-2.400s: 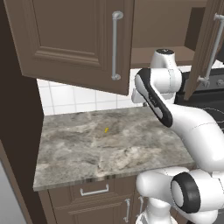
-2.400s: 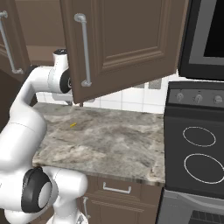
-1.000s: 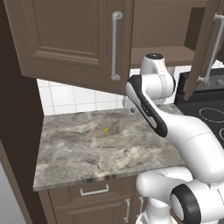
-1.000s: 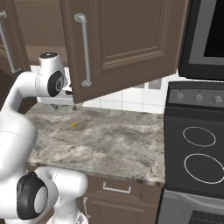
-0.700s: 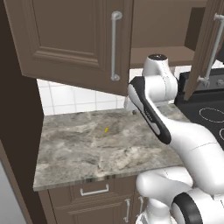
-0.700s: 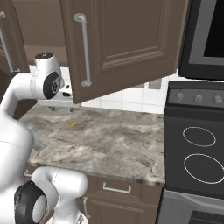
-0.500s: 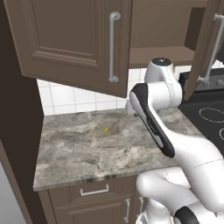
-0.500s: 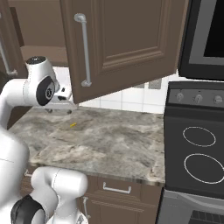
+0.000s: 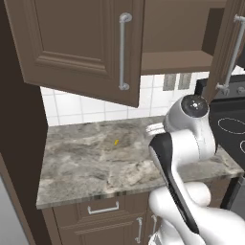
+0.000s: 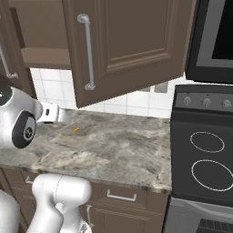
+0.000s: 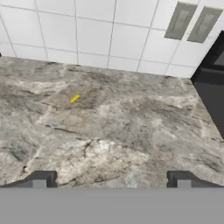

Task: Close all open cabinet doors.

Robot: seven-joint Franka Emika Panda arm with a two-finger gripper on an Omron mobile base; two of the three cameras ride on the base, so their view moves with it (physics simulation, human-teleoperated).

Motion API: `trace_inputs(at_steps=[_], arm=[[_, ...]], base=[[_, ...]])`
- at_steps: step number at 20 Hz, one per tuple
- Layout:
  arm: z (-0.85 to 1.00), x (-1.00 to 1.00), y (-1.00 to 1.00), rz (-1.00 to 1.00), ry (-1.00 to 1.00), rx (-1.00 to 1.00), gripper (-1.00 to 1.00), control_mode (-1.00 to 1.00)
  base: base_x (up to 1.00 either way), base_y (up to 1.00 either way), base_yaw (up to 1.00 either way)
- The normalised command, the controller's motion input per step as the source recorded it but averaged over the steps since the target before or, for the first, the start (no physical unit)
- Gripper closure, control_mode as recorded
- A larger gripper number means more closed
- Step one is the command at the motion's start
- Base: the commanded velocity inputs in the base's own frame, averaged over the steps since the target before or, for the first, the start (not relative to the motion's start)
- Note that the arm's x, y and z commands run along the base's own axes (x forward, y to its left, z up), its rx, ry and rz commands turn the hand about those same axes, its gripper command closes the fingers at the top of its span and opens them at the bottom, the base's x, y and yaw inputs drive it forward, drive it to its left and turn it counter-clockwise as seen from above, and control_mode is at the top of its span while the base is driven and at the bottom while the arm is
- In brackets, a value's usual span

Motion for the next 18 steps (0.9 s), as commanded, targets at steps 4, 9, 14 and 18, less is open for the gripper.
trace_inputs(at_steps=[4, 9, 14, 18], arm=[[0.14, -0.59, 0.00, 0.00, -0.39, -0.04, -1.00, -1.00], [0.24, -0.56, 0.00, 0.00, -0.40, -0.04, -1.00, -1.00], [0.23, -0.43, 0.02, 0.00, -0.33, -0.03, -1.00, -1.00], [0.28, -0.37, 0.09, 0.00, -0.33, -0.01, -1.00, -1.00]], base=[[0.00, 0.00, 0.00], [0.00, 0.00, 0.00], [0.00, 0.00, 0.00], [0.00, 0.00, 0.00]])
